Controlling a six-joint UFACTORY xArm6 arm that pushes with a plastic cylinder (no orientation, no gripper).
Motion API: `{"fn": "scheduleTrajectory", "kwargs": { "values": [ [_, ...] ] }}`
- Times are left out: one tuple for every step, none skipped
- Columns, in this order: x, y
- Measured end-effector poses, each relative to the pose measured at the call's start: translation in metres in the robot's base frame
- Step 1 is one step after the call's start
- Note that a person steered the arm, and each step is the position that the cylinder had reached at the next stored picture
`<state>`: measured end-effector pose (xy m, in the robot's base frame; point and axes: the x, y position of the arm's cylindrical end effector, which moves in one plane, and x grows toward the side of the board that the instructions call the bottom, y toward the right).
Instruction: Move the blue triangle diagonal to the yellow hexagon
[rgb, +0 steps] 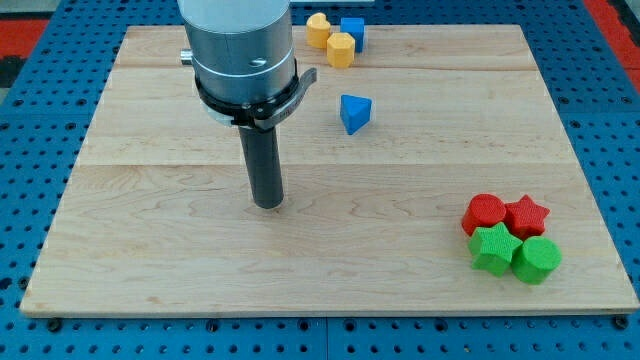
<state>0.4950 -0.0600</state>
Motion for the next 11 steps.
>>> {"fn": "scheduleTrajectory", "kwargs": {
  "values": [
    [0.000, 0.000],
    [0.000, 0.010],
    [-0.001, 0.038],
    [-0.004, 0.053],
    [-0.008, 0.054],
    [-0.015, 0.052],
    [-0.061, 0.052],
    [-0.105, 0.053],
    [-0.119, 0.072],
    [-0.141, 0.136],
    [-0.149, 0.160]
  ]
}}
